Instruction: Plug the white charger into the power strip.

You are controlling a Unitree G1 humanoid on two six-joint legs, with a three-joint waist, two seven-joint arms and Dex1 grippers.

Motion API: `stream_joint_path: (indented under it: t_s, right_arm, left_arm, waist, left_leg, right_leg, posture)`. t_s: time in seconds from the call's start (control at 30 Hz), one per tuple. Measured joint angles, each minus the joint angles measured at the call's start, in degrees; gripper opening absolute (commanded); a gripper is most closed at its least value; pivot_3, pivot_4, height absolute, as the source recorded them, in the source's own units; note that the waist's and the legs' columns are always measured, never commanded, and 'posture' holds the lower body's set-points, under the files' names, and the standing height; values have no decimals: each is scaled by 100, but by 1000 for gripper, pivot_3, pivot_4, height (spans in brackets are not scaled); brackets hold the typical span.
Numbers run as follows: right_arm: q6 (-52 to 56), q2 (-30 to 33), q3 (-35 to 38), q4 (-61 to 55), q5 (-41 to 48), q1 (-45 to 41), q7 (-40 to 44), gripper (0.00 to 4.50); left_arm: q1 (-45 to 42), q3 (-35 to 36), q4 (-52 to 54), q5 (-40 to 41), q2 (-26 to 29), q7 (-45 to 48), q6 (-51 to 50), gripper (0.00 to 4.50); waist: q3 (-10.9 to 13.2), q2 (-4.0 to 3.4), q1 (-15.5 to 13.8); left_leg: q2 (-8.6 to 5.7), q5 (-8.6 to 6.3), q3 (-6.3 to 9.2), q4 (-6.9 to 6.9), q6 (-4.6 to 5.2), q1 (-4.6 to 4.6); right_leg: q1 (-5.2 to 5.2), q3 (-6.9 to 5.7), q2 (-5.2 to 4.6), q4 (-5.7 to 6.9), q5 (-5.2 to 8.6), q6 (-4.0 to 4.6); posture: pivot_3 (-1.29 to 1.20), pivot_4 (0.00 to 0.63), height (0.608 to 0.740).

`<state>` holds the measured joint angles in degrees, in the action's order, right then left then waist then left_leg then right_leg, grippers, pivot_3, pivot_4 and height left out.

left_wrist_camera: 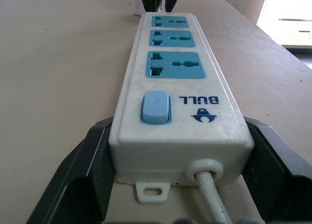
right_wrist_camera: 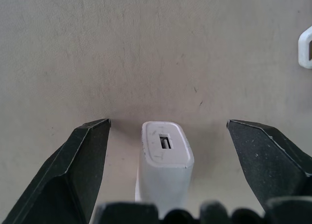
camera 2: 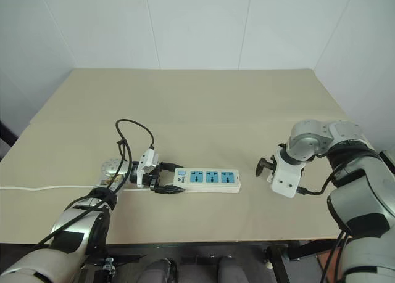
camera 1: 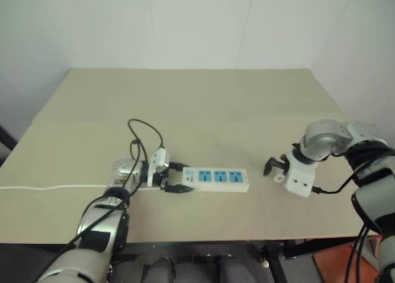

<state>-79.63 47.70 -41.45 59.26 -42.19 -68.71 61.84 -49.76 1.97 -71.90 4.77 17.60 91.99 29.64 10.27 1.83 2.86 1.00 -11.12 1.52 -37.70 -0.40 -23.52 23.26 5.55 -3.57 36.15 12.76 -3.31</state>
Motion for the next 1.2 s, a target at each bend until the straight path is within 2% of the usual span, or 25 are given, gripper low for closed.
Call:
stream_joint_path:
  t_s: [0.07,0.17,0.43,0.47,0.7,0.83,0.97,1.03,1.1,1.2]
  right_arm:
    - [0,-6,-50,50,-115,-38,-134,4500]
    - [-7,-16,-116,124,-297,-81,-362,3920]
    - [-65,-25,-322,200,-727,-205,-858,1234]
    - [-79,-29,-334,200,-789,-222,-948,1118]
    - [-117,4,-345,218,-854,-257,-1229,1121]
    - [306,102,279,439,468,-156,-896,1121]
    - [1894,21,1369,-136,2668,661,37,1121]
    - [3199,-164,1990,-915,3768,1258,272,1121]
    - [4892,-474,2649,-2023,4908,1922,155,1121]
    - [6815,-695,3215,-3289,5911,2439,-253,1121]
  left_arm:
    - [2,3,0,-3,0,-2,5,3273]
    - [7,7,0,-5,1,-9,12,3273]
    - [22,18,0,-6,19,-22,25,3273]
    - [22,18,0,-6,18,-26,26,3273]
    - [20,18,0,-7,14,-31,28,3273]
    - [18,17,0,-9,12,-9,28,3273]
    - [13,5,0,-20,6,-8,28,3273]
    - [14,6,0,-19,14,2,28,3273]
    - [13,0,6,-19,1,3,27,3273]
    - [10,-6,12,-19,-24,3,26,3273]
  waist:
    - [0,0,1]
    - [0,0,5]
    - [0,-1,48]
    - [0,-1,54]
    - [0,-1,60]
    - [1,-3,62]
    - [0,0,64]
    - [1,-1,65]
    - [0,-2,54]
    - [0,-4,13]
  left_leg:
    - [0,0,0,0,0,0]
    - [0,0,0,0,0,1]
    - [-1,0,0,0,0,7]
    - [-1,0,0,0,0,7]
    - [-2,0,0,0,0,6]
    - [-3,0,2,0,0,8]
    - [-3,0,9,-1,1,12]
    - [-2,0,12,-1,1,10]
    - [-1,0,17,-1,1,6]
    - [-3,0,15,-2,1,1]
  right_leg:
    - [0,0,0,0,0,0]
    - [-1,0,0,1,0,0]
    - [-6,1,0,3,0,0]
    - [-6,1,0,3,0,0]
    - [-7,1,-1,2,0,0]
    - [-13,1,-3,0,-1,2]
    - [-24,-1,-5,-1,-3,3]
    - [-22,-1,-4,2,-3,3]
    - [-18,-3,-4,5,-3,4]
    - [-11,-3,-4,6,-4,4]
  posture:
    - [0,150,740]
    - [0,150,740]
    - [0,150,740]
    - [0,150,740]
    - [0,150,740]
    - [0,150,740]
    - [0,150,740]
    - [0,150,740]
    - [0,150,740]
    - [0,150,740]
